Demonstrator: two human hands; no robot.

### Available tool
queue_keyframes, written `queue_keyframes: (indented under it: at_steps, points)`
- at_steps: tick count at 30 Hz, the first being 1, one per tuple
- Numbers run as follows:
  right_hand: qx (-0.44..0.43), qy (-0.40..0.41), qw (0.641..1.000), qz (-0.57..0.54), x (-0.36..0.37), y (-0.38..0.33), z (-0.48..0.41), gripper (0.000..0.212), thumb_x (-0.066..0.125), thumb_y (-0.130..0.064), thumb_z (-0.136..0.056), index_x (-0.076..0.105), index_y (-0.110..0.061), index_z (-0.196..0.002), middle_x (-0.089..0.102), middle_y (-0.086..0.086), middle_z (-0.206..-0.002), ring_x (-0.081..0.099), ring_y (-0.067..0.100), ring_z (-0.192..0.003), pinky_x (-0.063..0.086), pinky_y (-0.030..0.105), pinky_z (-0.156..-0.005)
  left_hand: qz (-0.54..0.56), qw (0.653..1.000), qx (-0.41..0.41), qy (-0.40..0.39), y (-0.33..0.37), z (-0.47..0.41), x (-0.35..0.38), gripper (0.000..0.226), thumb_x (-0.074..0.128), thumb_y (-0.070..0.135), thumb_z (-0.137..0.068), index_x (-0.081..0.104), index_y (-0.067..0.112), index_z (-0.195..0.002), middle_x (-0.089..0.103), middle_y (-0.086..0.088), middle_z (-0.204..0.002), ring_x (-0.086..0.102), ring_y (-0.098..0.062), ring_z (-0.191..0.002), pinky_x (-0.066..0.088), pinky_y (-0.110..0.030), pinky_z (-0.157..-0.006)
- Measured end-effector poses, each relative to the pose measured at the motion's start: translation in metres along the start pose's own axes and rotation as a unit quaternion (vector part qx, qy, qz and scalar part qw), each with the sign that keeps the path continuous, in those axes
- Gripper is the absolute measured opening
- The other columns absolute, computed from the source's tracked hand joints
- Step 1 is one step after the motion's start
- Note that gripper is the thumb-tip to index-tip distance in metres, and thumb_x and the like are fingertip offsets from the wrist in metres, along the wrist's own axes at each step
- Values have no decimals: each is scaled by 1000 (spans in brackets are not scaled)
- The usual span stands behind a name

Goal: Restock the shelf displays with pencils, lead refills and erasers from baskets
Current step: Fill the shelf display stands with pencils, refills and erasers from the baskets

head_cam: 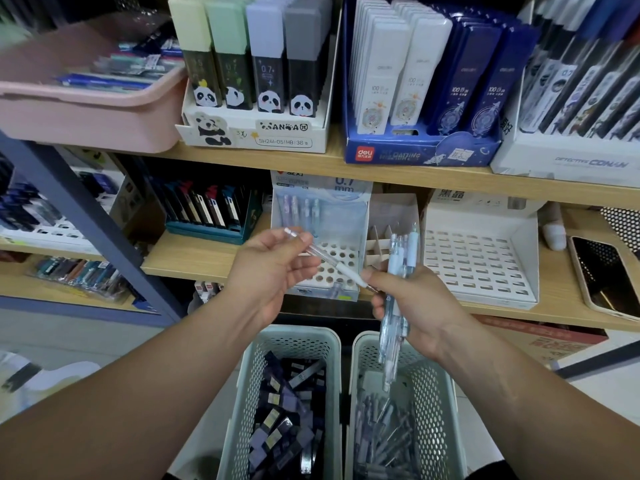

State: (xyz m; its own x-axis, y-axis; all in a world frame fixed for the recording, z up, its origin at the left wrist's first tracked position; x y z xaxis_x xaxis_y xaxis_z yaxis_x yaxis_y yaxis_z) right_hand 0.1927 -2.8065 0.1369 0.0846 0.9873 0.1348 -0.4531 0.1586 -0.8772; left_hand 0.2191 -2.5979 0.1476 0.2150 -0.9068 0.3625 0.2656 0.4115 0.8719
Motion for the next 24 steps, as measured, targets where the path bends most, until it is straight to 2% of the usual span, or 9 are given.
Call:
queue_keyframes:
  at_steps: [3,5,7,8,11,15,19,21,24]
  points:
    - [-10,-2,1000,22,-2,-2,0,23,79,-7,-84,62,-2,-100,74,12,-81,54,13,-51,47,26,-49,-12,998,57,35,19,-2,-10,13,71,8,-88,63,2,-97,73,-12,-83,71,-23,-73,60,-32,-69]
    - [-14,11,999,36,-7,-3,-2,14,77,-5,-86,63,-5,-90,73,12,-80,53,12,-49,46,27,-50,-69,987,128,66,39,-3,-17,12,71,6,-88,65,0,-97,73,-12,-81,72,-26,-76,62,-35,-74]
    - [-12,22,999,36,-12,-3,-4,13,75,-3,-86,63,-8,-86,72,10,-77,53,12,-49,47,28,-51,-164,957,215,110,59,-5,-27,8,75,8,-87,69,12,-89,73,-10,-78,73,-28,-77,62,-40,-76]
    - [-12,25,999,36,-14,-3,-5,12,75,-3,-86,64,-8,-87,72,10,-77,53,13,-49,47,28,-52,-206,938,245,131,66,-7,-31,13,78,12,-85,69,21,-83,73,-9,-78,73,-29,-78,62,-44,-76]
    - [-12,27,999,42,-17,-2,-8,10,76,-5,-86,66,-6,-91,72,10,-77,54,13,-50,48,28,-52,-278,903,284,165,75,-11,-37,18,80,21,-83,66,33,-81,70,-4,-77,72,-27,-77,61,-47,-75]
    - [-11,27,998,50,-19,-1,-10,13,76,-5,-86,68,-2,-95,72,9,-76,54,13,-48,48,29,-52,-356,854,332,184,81,-8,-28,21,78,19,-85,61,30,-92,65,7,-73,65,-8,-68,58,-32,-72]
    - [-17,33,998,51,-22,-3,-11,10,75,-5,-87,66,-7,-86,71,10,-74,54,13,-49,49,29,-53,-406,830,341,175,81,-10,-18,20,77,16,-85,60,24,-91,60,13,-71,57,6,-61,43,-4,-59]
    - [-18,34,998,49,-25,-4,-11,11,75,-5,-87,65,-8,-85,71,10,-75,54,14,-50,49,29,-53,-420,827,333,169,77,-13,-16,19,76,14,-86,59,21,-90,59,12,-71,56,9,-61,40,-2,-58]
    - [-19,36,998,51,-28,-5,-11,12,77,-6,-85,65,-8,-86,71,11,-77,55,14,-51,50,30,-54,-445,818,324,164,73,-15,-12,16,75,14,-86,63,17,-96,60,11,-71,57,5,-61,44,-6,-58]
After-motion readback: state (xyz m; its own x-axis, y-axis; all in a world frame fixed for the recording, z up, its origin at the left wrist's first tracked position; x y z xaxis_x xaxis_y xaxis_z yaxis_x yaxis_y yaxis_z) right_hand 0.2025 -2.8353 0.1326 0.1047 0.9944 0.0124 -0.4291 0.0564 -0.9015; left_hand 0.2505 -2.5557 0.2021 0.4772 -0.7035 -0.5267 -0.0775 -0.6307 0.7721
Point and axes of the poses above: each hand's wrist, its own z-axis away from the middle knuckle, its own x-axis out of the palm, y = z × x, the point moved 9 cm from there along -z, towards the middle knuckle
